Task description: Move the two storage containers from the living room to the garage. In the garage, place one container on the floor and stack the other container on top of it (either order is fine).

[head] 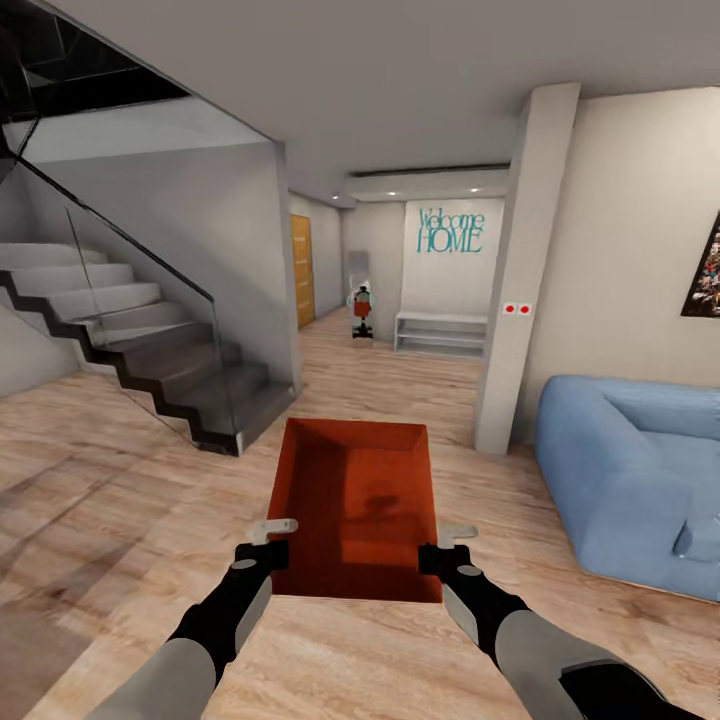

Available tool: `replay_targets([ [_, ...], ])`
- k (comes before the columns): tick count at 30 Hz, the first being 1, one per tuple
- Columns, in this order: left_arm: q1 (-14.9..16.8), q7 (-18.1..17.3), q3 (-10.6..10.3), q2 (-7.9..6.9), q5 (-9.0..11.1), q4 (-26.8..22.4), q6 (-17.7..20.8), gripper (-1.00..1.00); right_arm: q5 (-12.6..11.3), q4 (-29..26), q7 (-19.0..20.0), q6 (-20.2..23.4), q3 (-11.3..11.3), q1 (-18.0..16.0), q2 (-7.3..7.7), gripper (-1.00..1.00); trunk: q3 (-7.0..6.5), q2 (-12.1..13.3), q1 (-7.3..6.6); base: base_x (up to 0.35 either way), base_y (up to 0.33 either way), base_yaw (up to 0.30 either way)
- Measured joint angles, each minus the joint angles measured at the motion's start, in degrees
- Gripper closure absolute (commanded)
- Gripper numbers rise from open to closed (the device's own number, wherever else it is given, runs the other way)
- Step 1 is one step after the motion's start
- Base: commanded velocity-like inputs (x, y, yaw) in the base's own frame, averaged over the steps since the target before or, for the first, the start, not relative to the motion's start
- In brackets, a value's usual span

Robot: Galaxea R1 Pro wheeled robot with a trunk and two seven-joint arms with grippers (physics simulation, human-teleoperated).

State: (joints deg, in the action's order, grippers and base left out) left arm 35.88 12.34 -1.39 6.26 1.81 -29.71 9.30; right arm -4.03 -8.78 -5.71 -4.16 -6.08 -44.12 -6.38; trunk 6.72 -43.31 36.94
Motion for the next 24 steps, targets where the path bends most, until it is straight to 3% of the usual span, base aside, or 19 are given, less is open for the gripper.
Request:
replay_targets([
  [10,0.0,0.0,0.0,0.0,0.0,-0.02,0.01,1.0,0.0,0.0,0.01,-0.01,0.0,0.0,0.0,1.0,0.0,0.0,0.0,0.318,0.093,-0.218],
  [24,0.0,-0.1,0.13,0.0,-0.01,0.31,0.02,1.0,-0.07,0.02,-0.02,0.35,-0.19,0.0,0.01,1.0,0.0,0.0,0.0,0.322,0.01,-0.011],
])
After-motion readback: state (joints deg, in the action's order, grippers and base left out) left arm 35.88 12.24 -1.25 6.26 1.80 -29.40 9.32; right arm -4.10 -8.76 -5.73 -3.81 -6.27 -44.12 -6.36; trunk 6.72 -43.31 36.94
